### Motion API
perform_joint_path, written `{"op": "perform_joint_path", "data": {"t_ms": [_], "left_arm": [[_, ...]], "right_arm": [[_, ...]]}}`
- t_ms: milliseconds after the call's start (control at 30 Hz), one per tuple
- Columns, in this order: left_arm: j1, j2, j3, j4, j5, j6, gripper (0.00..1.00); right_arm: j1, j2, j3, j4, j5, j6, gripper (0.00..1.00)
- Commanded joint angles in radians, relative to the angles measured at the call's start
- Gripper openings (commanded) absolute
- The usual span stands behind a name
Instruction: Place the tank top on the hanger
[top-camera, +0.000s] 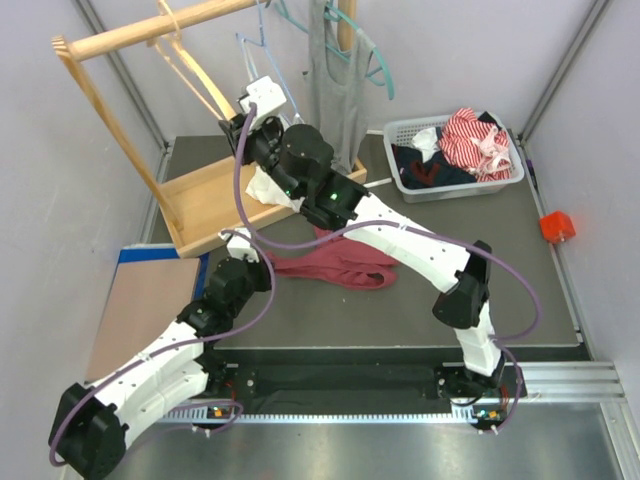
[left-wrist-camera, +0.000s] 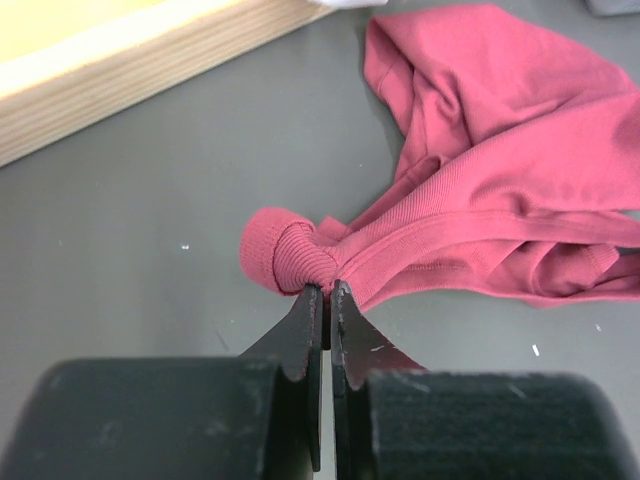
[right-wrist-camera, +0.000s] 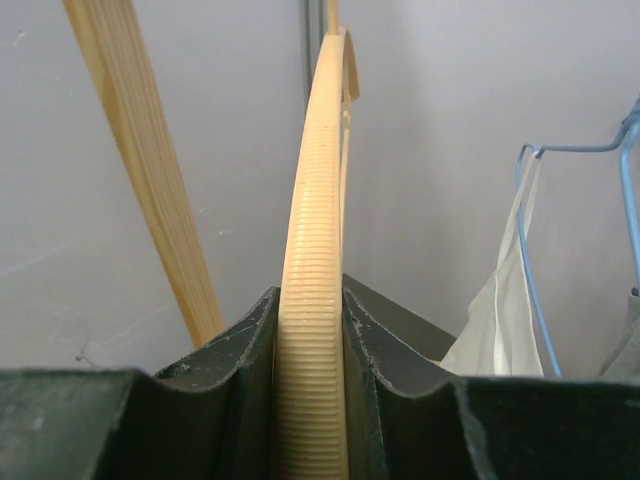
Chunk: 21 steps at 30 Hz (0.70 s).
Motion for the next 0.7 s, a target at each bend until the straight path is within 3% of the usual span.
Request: {"op": "perform_joint_path", "data": {"t_ms": [0,300,667], "left_arm": [[0.001,0.026,0.003,0.049,0.002,0.01,0.0],[0.001,0.041,-0.002,0.06,-0.001,0.015,0.0],[-0.001,0.098,-0.009,0.097,0.005,0.018,0.0]], "right_arm": [[0.066,-0.109,-0.008,0.081,0.05,-0.089,0.0],[0.072,-0.228,-0.154,0.129,0.064,-0.113,0.0],[0.118,-0.592,-0.601,0.13,0.037,-0.057,0.0]]}}
